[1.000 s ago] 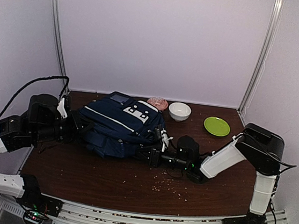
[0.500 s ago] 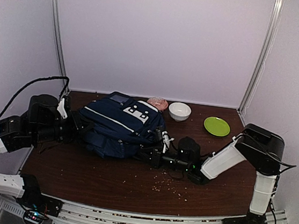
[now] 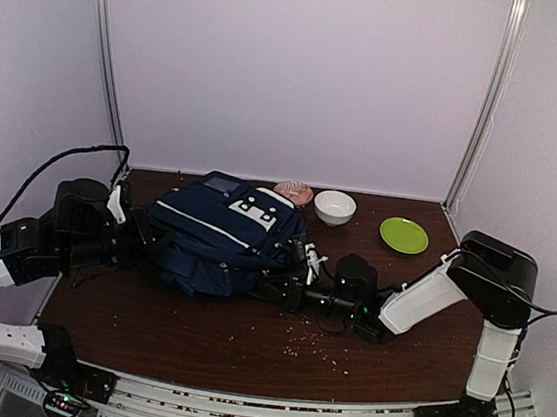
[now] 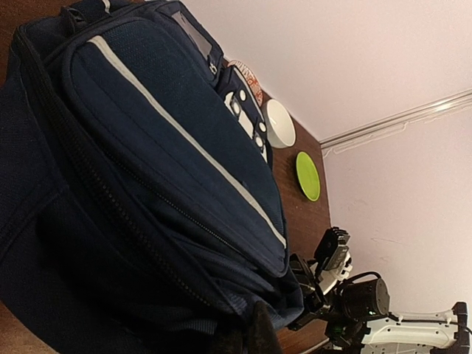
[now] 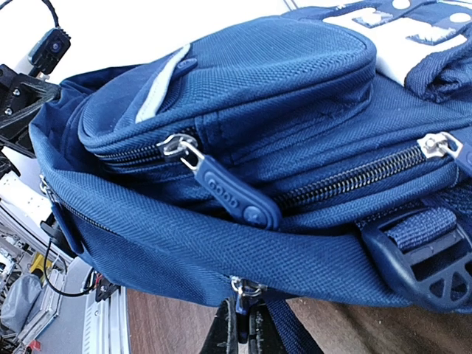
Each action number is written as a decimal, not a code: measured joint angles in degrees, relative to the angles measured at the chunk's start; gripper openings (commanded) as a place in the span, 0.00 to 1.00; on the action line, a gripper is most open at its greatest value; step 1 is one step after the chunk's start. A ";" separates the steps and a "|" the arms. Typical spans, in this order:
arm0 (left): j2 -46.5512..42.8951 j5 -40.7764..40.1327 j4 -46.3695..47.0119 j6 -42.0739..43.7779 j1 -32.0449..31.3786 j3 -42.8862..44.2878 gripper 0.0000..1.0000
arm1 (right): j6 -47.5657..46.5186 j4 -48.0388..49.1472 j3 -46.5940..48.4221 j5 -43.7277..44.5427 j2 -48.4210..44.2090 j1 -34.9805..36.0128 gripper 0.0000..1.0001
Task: Pack the student bag
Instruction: Zip the student bag at the center of the board, then adjust the student bag at the center of the board.
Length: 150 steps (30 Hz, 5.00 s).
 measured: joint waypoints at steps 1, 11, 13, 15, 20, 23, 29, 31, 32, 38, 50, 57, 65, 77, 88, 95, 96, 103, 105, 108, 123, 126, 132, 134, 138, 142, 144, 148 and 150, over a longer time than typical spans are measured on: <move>-0.04 0.00 0.04 0.00 0.00 -0.09 0.00 | -0.17 -0.94 -0.02 0.04 -0.46 0.02 0.00; -0.90 0.55 1.73 -1.79 0.00 -4.37 0.00 | -6.25 -18.49 0.96 2.82 -6.78 2.12 0.00; -0.90 0.66 1.86 -1.88 0.00 -4.55 0.00 | -7.61 -21.88 1.07 4.04 -7.82 2.99 0.00; -0.83 0.70 2.05 -1.88 0.00 -4.66 0.00 | -8.70 -24.48 1.25 5.31 -8.59 3.76 0.00; -0.20 0.92 2.29 -1.88 0.00 -4.68 0.00 | -10.23 -28.81 1.27 7.61 -10.27 5.44 0.00; 0.04 0.92 2.78 -1.88 0.00 -4.74 0.00 | -10.62 -30.23 1.25 8.28 -11.74 6.12 0.00; 0.02 1.11 4.68 -2.21 0.00 -6.10 0.00 | -10.69 -31.78 1.16 9.31 -14.71 9.31 0.00; 0.02 1.29 5.05 -2.38 -0.02 -6.58 0.00 | -10.67 -32.15 1.16 9.35 -15.17 10.45 0.00; 0.02 1.38 5.07 -2.49 -0.02 -6.71 0.00 | -10.67 -32.52 1.16 9.44 -15.32 10.86 0.00; 0.20 2.12 6.34 -2.99 0.00 -7.91 0.00 | -10.58 -35.34 1.18 10.51 -16.15 13.22 0.00; 2.80 3.93 13.49 -3.69 -0.57 -9.60 0.00 | -8.50 -45.92 11.30 11.87 -15.52 15.78 0.00; 2.34 3.69 14.75 -3.67 -0.83 -9.90 0.00 | -9.11 -52.52 17.92 12.68 -15.04 18.03 0.00; 2.03 3.89 15.04 -3.63 -0.87 -11.52 0.08 | -9.09 -53.83 18.18 12.68 -13.99 18.49 0.21; 1.38 5.22 13.25 -1.99 -1.25 -14.29 0.57 | -8.02 -50.49 15.21 9.49 -15.76 20.57 0.52; -5.51 4.20 3.39 1.42 -1.25 -14.08 0.92 | -3.17 -50.97 9.60 16.24 -24.22 19.52 0.68; -14.67 -2.64 -10.19 4.28 -1.25 -13.00 0.88 | 9.88 -48.96 4.72 22.01 -25.22 9.09 0.67; -15.39 -3.91 -10.97 4.87 -1.25 -13.00 0.87 | 11.47 -48.74 4.57 22.71 -24.39 7.26 0.67; -12.83 -8.66 -12.02 8.33 -1.22 -12.94 0.86 | 18.60 -46.73 5.68 25.42 -16.79 0.81 0.66; -11.34 -8.96 -11.52 9.18 -1.18 -12.85 0.86 | 19.65 -46.84 7.82 25.40 -14.25 -0.66 0.65; -10.36 -9.03 -11.10 10.19 -1.18 -12.52 0.86 | 20.00 -46.93 11.39 25.31 -11.02 -2.16 0.65; -16.24 -11.67 -12.46 11.89 -1.14 -11.65 0.86 | 13.42 -56.17 38.86 13.86 7.80 -5.66 0.64; -16.26 -12.24 -13.18 12.17 -1.14 -11.65 0.87 | 11.43 -58.55 42.64 11.61 9.07 -5.60 0.65; -15.98 -13.31 -13.29 13.57 -1.14 -11.37 0.87 | 5.27 -62.95 43.15 10.97 4.70 -4.72 0.65; -15.56 -13.77 -13.22 14.80 -1.14 -10.62 0.88 | 2.75 -64.76 40.61 13.97 -0.63 -4.31 0.68; -13.33 -16.15 -13.16 17.75 -1.14 -7.52 0.97 | -3.96 -66.69 30.51 29.07 -20.81 -1.75 0.86; -7.10 -20.41 -14.58 18.71 0.72 -1.33 0.98 | -2.08 -68.48 24.37 44.85 -38.38 -0.15 1.00; -3.87 -19.65 -13.64 20.00 3.26 0.87 0.98 | 0.04 -70.95 22.34 49.07 -42.88 -1.33 0.99; -0.20 -12.85 -9.49 23.74 13.09 1.66 0.98 | 3.30 -77.57 16.11 53.37 -47.60 -4.26 1.00; 0.02 -9.55 -7.76 26.71 18.78 1.81 0.98 | 3.65 -79.54 11.74 54.34 -49.99 -4.98 1.00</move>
